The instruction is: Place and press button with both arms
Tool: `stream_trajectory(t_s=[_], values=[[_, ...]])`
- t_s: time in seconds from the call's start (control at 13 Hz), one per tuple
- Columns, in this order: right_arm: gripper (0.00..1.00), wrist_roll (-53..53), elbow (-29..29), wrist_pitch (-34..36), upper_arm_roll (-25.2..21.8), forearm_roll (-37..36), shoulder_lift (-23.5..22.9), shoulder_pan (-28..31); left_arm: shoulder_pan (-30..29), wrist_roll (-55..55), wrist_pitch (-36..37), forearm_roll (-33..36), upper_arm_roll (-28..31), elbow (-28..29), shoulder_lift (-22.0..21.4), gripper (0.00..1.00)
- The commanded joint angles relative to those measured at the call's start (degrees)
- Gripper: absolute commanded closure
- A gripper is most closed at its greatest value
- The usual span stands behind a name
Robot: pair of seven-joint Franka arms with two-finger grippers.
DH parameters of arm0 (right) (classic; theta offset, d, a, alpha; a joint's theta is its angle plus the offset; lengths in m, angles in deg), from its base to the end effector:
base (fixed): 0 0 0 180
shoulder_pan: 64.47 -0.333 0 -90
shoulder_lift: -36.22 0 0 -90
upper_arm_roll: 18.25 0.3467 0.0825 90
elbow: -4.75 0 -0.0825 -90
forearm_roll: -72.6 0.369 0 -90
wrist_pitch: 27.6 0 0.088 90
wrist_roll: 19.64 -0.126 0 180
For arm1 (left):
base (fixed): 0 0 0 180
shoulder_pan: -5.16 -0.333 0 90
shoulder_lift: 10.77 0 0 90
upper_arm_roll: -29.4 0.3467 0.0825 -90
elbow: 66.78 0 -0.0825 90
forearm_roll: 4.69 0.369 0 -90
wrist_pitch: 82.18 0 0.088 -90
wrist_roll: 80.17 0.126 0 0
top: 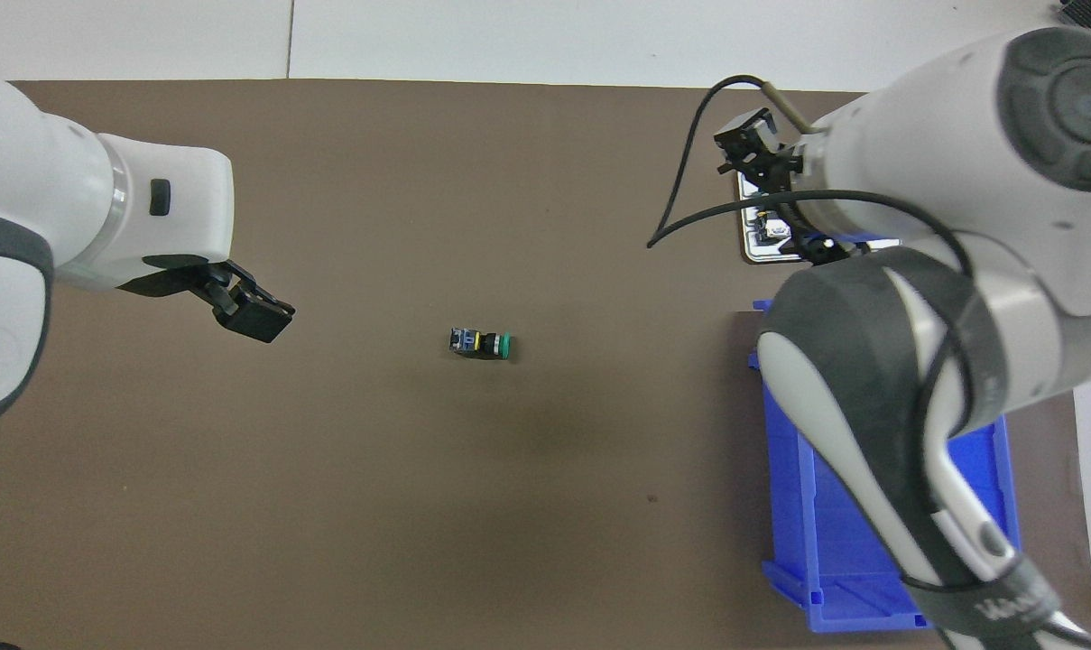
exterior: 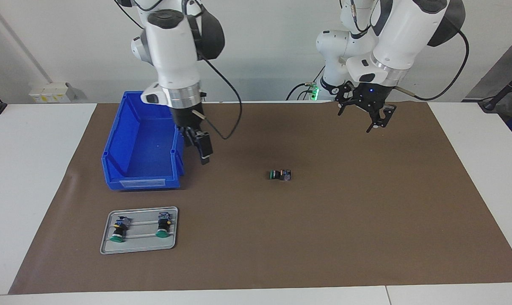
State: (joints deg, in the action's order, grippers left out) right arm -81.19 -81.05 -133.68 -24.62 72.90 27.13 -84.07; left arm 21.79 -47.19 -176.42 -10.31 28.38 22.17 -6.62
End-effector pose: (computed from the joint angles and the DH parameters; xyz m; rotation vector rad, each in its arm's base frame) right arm 0.6035 0.1482 0.6071 -2.7587 1.2339 -0.2476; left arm 0.5405 -0.1838 0.6116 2.7572 -1.2935 0.0502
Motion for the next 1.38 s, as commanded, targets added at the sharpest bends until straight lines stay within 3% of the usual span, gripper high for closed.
stream_trajectory(t_s=[0.0, 0.23, 0.46, 0.69, 1.0, 1.31], values=[[0.0, 18.3, -2.2, 5.9, 0.9, 2.6, 3.8, 7.8, 4.3, 6.8, -3.7, -1.4, 0.8, 0.5, 3.7, 0.01], [0.0, 38.3, -1.7, 12.1, 0.7, 2.5, 5.4, 14.0, 7.7, 15.1, -10.8, -1.3, 0.8, 4.5, 5.2, 0.0], [0.0, 46.2, -1.0, 15.0, 0.2, 2.4, 8.2, 17.5, 11.0, 18.4, -18.6, -0.5, 0.9, 9.6, 5.9, 0.0], [0.0, 53.4, -0.9, 18.1, 0.4, 1.5, 10.8, 17.9, 14.3, 18.6, -24.4, 3.1, 0.9, 9.0, 12.3, 0.0], [0.0, 54.4, 1.0, 22.9, 1.2, -0.2, 8.7, 16.9, 17.6, 17.7, -31.0, 3.2, 1.2, 9.7, 18.9, 0.0], [0.0, 54.7, -6.3, 20.9, 1.2, -0.3, 12.5, 16.9, 18.8, 16.4, -35.2, 3.7, 1.3, 12.7, 20.9, 0.03]])
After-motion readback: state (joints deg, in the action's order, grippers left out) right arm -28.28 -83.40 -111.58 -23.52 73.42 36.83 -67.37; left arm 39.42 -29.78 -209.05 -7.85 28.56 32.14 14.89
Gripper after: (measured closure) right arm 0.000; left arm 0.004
